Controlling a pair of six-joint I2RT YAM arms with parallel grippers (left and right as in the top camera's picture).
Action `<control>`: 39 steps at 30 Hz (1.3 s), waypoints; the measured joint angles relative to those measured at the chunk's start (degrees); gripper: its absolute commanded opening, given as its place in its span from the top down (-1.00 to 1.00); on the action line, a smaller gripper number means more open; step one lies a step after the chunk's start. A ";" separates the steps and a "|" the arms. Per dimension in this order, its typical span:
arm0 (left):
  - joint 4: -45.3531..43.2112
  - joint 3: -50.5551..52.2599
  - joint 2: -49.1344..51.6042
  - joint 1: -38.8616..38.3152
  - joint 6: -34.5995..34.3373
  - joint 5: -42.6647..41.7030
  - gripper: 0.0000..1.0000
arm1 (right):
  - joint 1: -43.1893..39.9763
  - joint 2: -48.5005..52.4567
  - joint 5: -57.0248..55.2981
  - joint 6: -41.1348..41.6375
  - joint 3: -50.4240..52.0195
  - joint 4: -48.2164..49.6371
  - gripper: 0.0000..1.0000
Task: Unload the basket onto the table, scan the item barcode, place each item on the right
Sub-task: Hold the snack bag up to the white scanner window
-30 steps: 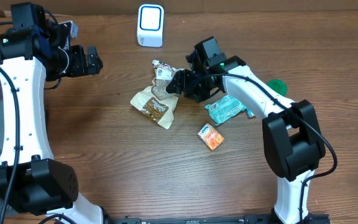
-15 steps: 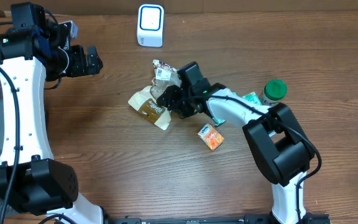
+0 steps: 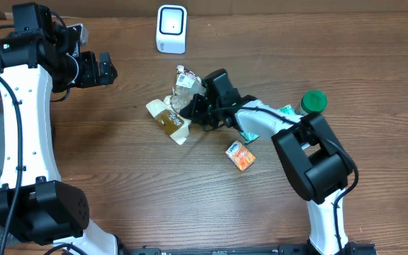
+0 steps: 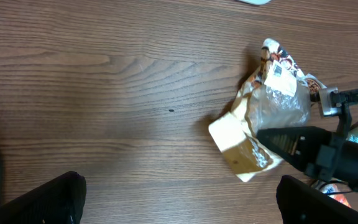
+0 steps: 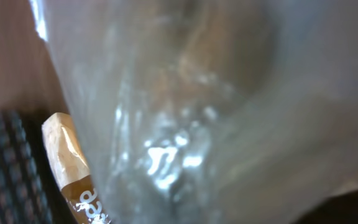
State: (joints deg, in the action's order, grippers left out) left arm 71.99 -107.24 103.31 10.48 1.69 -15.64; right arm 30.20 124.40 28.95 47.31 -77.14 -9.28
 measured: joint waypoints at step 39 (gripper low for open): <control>0.02 0.00 0.00 0.00 0.00 0.00 -0.99 | -0.55 -11.69 -17.07 -61.79 -35.47 -36.30 0.92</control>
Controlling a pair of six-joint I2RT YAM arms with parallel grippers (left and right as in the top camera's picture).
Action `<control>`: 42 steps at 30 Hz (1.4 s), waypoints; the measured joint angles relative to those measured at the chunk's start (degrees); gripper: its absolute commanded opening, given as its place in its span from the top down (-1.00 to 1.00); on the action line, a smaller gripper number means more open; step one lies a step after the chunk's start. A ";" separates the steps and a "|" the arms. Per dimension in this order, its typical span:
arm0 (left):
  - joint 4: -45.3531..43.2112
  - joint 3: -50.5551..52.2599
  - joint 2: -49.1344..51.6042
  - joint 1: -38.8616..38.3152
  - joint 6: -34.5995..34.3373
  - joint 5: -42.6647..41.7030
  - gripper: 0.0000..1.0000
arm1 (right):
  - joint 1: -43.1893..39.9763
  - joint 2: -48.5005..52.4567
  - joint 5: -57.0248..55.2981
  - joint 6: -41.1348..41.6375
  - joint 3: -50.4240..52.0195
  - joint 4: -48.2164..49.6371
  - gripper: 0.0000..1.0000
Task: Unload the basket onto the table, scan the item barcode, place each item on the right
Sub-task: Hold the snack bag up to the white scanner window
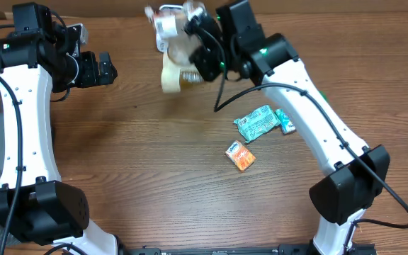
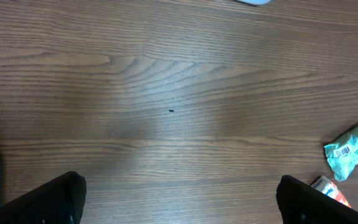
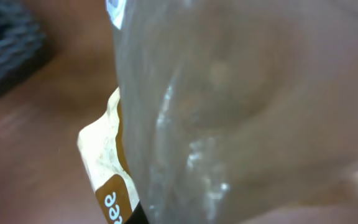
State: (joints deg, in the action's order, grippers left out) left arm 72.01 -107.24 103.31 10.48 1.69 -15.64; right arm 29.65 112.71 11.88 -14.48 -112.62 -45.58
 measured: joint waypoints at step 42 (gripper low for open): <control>-0.02 0.02 0.00 0.00 0.00 0.00 -0.99 | -0.39 31.47 -48.15 -62.01 -0.85 58.86 0.92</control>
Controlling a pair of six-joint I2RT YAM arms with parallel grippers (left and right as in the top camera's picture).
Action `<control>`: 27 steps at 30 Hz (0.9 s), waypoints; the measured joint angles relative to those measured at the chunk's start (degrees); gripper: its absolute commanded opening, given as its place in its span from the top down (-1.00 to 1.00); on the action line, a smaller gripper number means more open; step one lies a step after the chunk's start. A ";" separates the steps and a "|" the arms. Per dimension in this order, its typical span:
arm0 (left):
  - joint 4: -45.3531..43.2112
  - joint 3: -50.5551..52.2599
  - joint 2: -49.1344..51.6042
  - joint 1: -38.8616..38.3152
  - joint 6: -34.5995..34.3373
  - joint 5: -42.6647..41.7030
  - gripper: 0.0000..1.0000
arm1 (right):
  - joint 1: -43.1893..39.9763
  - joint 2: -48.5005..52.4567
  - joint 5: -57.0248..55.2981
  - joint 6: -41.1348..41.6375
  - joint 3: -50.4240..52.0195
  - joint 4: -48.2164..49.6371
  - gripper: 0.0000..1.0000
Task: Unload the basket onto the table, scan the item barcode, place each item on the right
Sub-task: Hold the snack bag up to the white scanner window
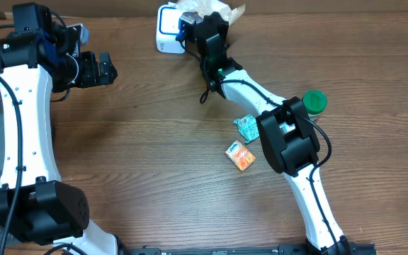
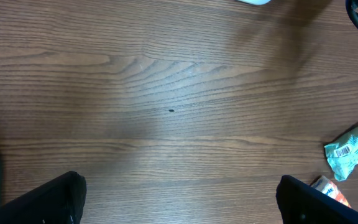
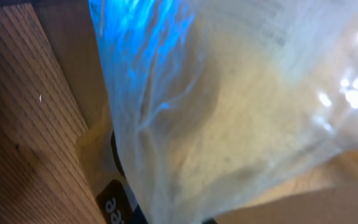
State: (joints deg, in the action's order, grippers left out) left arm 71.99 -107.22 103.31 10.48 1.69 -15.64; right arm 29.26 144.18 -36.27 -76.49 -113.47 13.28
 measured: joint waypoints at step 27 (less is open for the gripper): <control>0.02 0.00 0.00 0.00 0.00 0.00 -0.99 | 3.04 -13.62 2.40 21.53 0.02 -22.25 0.92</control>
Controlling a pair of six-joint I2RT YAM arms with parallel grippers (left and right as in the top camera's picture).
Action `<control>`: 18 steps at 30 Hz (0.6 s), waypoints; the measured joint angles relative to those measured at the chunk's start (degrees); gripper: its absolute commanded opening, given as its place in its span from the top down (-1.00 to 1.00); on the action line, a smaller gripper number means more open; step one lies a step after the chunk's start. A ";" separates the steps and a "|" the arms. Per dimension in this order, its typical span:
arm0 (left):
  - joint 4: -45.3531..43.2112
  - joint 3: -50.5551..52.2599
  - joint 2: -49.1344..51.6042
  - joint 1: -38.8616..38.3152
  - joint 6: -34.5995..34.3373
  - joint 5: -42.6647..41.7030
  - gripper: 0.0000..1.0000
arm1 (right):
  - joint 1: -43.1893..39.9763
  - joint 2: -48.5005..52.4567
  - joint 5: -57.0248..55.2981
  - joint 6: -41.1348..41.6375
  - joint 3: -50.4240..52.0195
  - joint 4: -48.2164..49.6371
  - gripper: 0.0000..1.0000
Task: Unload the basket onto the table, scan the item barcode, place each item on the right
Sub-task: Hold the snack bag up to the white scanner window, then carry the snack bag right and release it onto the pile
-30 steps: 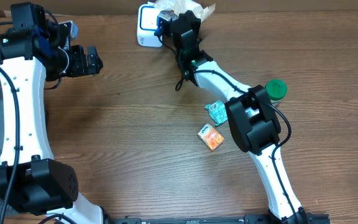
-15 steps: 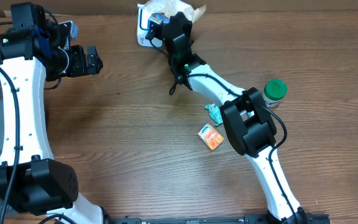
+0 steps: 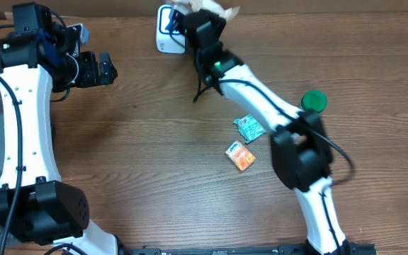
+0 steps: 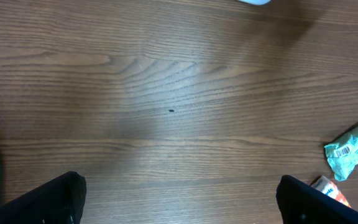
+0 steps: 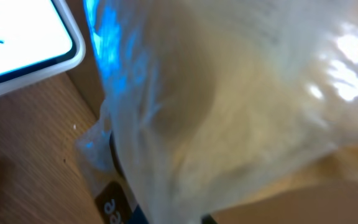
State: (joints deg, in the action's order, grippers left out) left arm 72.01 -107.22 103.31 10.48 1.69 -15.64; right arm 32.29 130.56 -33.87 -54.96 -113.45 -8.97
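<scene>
The item is a clear plastic bag with a tan-and-brown label (image 3: pixel 205 7), held up at the far edge of the table. My right gripper (image 3: pixel 198 23) is shut on it. In the right wrist view the bag (image 5: pixel 229 106) fills nearly the whole frame, blue light falls on its left side, and my fingers are hidden behind it. The white scanner (image 3: pixel 167 28) stands just left of the bag, and its corner (image 5: pixel 17 50) shows at the top left of the right wrist view. My left gripper (image 3: pixel 96 69) hangs open over the left of the table, its fingertips (image 4: pixel 48 202) wide apart above bare wood.
A crumpled green packet (image 3: pixel 248 127) and an orange packet (image 3: pixel 240 156) lie mid-table; both also show at the right edge, the green packet (image 4: pixel 352 149) above the orange one (image 4: pixel 328 186). A green lid (image 3: pixel 314 101) sits further right. A grey basket is at the left edge.
The bag in my right gripper has shifted a little toward the scanner, whose corner now shows in the right wrist view. The right arm's pose has changed. The left arm has not moved.
First my right gripper was at the bag on the table's middle, among the packets. Then it held the bag in the air near the scanner. Later the bag was at the scanner with blue light on it, and now it is held right beside the scanner.
</scene>
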 measured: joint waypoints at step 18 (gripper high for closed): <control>-0.02 0.00 0.00 0.00 0.00 0.00 -0.99 | -8.13 -28.81 29.94 47.67 1.03 -65.92 0.92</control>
State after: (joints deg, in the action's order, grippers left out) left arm 71.99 -107.22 103.31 10.48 1.69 -15.64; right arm 24.16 101.75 -3.92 -7.29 -112.42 -74.89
